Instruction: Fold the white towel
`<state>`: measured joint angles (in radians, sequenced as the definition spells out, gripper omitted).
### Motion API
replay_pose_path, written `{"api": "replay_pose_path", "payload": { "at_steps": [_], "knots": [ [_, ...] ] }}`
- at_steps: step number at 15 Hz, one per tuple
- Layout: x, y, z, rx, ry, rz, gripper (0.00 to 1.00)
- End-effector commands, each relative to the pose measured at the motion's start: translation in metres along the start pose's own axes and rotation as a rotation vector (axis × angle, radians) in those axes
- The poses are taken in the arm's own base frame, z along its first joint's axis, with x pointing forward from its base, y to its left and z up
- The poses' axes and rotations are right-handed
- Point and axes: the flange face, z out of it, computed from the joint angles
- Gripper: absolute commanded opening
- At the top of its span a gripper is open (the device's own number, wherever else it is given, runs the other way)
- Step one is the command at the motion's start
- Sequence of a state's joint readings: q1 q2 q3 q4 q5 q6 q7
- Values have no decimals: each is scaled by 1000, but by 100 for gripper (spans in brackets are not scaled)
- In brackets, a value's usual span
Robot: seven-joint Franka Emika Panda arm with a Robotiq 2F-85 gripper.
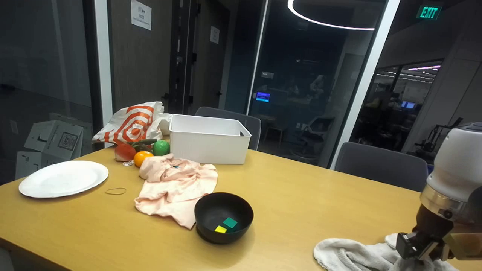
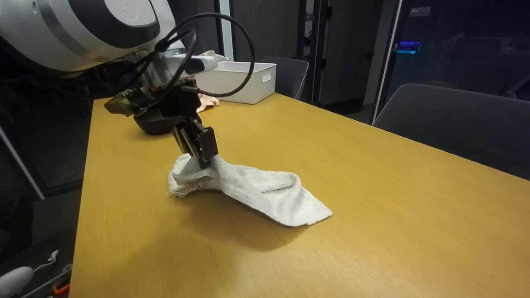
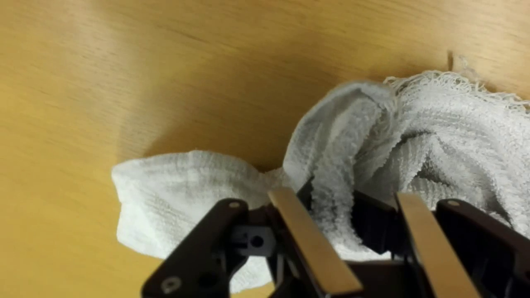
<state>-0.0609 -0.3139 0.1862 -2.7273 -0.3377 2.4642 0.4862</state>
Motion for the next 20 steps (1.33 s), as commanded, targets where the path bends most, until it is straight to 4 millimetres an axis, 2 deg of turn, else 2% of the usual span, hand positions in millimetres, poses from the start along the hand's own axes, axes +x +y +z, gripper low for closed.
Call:
{"api": "replay_pose_path", "payload": {
  "at_steps": [1,6,9,12,13,14,15,20],
  "knots": [
    [18,-22,-16,-34,89,-30,9],
    [55,-51,-12,-75,105,-73,10],
    [71,-66,5,-71,83,-110,10],
    [78,-74,27,-56,31,-135,10],
    [80,-75,31,-47,20,-135,36],
    [81,-76,34,-48,8,-143,36],
    [81,-75,33,-49,-3,-149,41],
    [73,-73,5,-11,-66,-187,81]
  ]
}}
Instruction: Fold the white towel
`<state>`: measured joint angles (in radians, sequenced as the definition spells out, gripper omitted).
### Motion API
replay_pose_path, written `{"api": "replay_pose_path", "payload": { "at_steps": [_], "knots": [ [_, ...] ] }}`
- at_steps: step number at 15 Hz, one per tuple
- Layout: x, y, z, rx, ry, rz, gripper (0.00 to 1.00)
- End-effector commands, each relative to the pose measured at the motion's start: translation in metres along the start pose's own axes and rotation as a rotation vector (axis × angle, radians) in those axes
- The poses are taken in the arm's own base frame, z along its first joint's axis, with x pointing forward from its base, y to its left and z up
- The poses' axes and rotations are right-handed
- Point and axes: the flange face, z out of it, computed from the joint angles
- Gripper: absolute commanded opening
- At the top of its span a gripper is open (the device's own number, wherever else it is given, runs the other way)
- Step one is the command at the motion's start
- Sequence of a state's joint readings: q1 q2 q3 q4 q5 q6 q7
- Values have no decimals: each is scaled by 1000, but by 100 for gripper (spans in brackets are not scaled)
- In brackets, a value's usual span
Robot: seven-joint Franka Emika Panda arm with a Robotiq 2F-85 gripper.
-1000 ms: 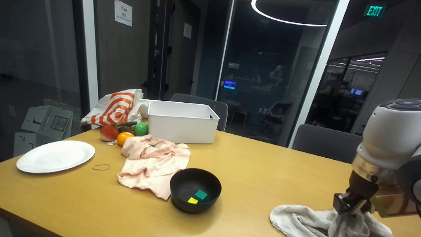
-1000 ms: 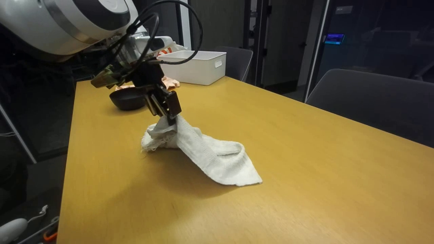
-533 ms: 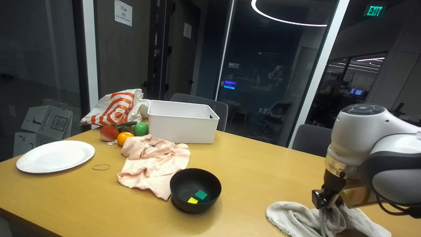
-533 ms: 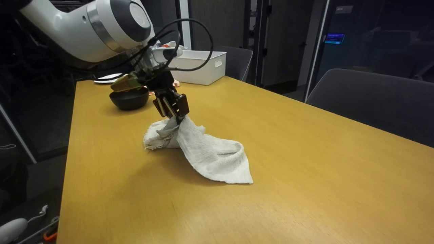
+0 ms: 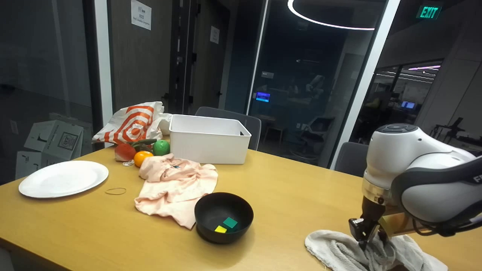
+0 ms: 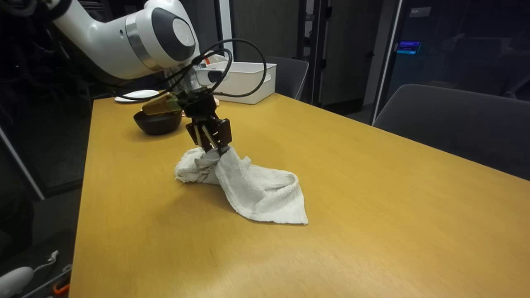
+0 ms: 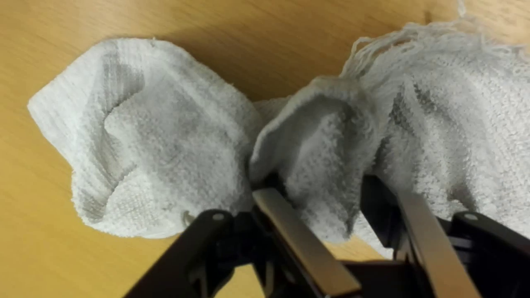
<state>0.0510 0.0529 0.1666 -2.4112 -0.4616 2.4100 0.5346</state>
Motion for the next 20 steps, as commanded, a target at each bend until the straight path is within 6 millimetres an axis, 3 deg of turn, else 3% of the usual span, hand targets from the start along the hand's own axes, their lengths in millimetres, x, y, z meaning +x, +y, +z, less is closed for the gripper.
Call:
{"api": "replay_pose_path", "payload": {
  "at_steps": [1,3,6,9,10,11,14,15,20],
  "knots": [
    [-9,1,-30,45,-49,-63,88],
    [-18,-2,-42,81,-71,-131,99],
    [-27,-12,-61,85,-43,-240,100],
    [-37,-37,-77,92,-7,-358,100],
    [-43,-44,-78,100,-17,-394,100],
    [-29,-36,-68,84,-20,-331,100],
    [-38,-49,-71,89,-24,-378,100],
    [-37,-54,-64,92,0,-379,100],
    [-18,-78,-52,103,84,-430,100]
  ]
}}
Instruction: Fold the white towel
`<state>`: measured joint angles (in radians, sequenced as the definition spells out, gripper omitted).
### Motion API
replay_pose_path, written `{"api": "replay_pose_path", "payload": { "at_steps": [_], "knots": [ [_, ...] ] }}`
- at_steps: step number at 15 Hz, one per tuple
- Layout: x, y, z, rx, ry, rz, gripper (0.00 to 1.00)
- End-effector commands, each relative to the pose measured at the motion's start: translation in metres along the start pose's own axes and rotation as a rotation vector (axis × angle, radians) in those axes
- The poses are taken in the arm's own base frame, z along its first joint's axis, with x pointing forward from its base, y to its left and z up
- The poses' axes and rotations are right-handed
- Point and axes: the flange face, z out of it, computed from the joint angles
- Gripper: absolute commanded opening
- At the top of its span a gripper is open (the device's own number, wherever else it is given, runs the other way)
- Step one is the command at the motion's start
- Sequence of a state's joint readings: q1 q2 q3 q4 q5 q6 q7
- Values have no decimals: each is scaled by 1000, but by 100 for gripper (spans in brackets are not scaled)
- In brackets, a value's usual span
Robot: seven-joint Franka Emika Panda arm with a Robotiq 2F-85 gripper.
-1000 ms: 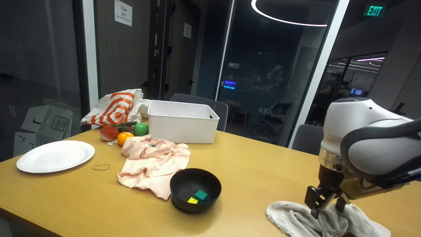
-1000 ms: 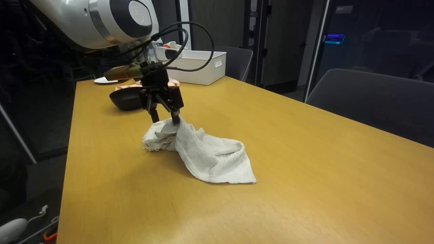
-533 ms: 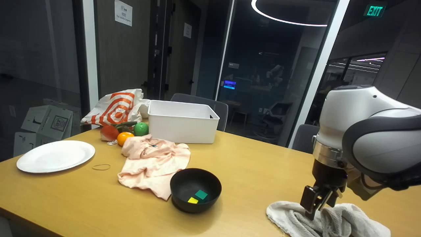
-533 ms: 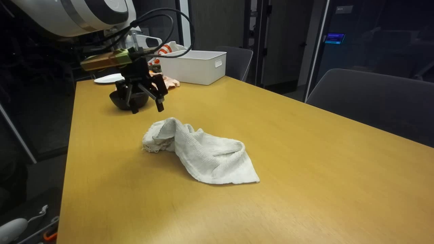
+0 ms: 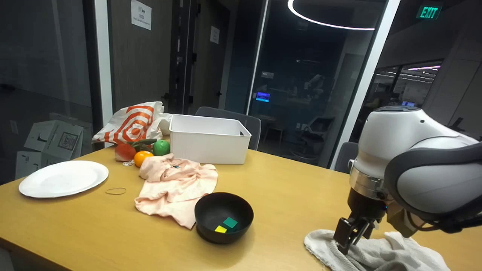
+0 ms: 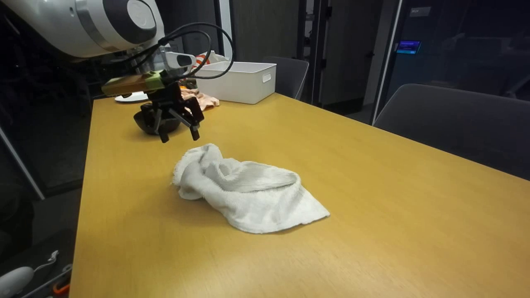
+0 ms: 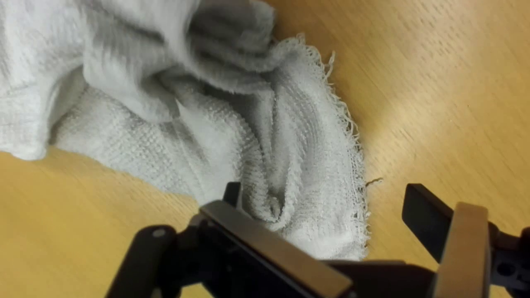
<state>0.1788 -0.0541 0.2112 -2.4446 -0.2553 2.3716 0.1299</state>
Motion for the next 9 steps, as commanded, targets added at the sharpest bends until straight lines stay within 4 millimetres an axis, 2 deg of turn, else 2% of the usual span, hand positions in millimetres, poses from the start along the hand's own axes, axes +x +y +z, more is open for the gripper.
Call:
{"api": "replay_pose_path", "payload": {
  "at_steps": [1,6,9],
  "knots": [
    [24,-8,9,-33,62,-48,100],
    [49,-4,32,-139,88,-120,100],
    [58,-3,55,-112,39,-127,100]
  ]
}}
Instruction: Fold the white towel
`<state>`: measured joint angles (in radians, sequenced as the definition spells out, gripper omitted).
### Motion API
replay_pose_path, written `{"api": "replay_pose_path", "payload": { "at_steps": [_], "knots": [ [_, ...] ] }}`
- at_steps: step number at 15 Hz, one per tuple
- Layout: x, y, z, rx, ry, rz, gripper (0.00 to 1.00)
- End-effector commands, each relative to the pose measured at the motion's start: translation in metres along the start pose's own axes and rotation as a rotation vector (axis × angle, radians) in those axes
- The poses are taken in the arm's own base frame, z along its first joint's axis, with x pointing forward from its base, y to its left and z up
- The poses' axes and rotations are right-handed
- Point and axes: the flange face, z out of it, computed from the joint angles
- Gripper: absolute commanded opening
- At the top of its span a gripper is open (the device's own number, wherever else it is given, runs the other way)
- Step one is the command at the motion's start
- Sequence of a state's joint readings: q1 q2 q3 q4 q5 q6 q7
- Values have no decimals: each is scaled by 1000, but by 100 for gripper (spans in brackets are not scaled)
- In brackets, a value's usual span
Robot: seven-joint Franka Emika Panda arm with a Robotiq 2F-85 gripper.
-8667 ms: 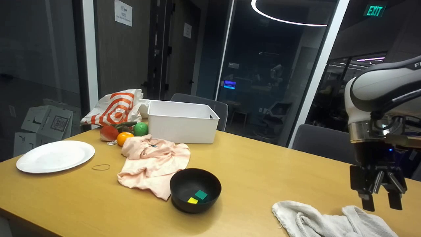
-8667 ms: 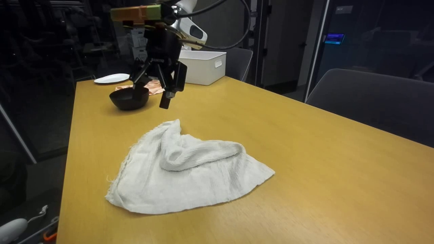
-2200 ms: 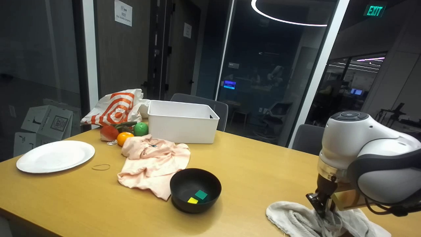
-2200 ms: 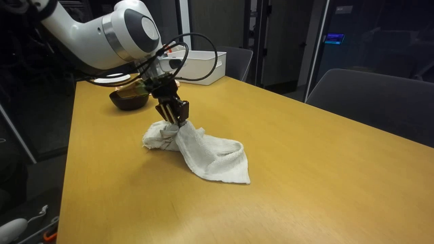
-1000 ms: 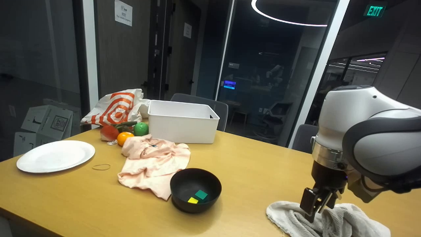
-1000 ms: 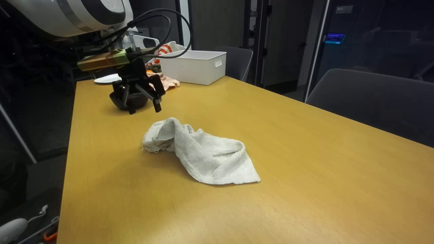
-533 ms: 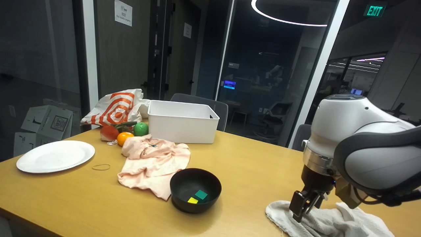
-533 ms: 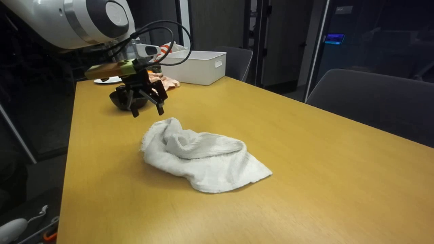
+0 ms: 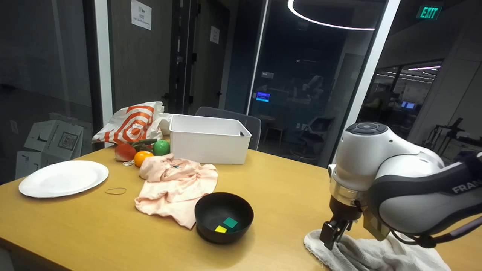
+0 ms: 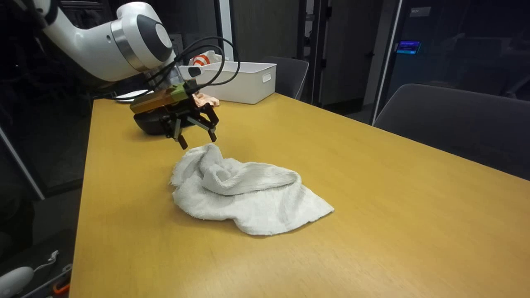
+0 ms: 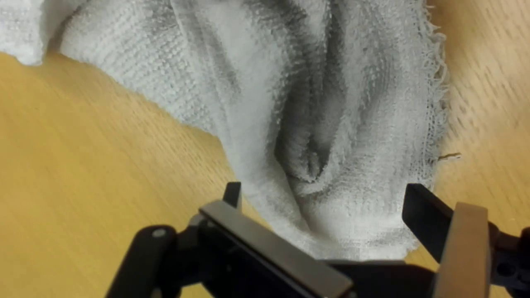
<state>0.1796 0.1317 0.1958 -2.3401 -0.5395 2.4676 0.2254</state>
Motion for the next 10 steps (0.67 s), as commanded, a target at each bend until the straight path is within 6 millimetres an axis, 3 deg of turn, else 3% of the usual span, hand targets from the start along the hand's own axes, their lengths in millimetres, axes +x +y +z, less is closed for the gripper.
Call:
{"api": "replay_pose_path", "payload": {
  "at_steps": [1,5,6,7,10],
  "knots": [
    [18,0,23,17,-22,-5,100],
    [22,-4,44,39,-53,-11,100],
    [23,-5,47,39,-58,-13,75],
    [24,-6,48,40,-60,-17,74],
    [28,-7,44,42,-56,-6,52]
  ]
}}
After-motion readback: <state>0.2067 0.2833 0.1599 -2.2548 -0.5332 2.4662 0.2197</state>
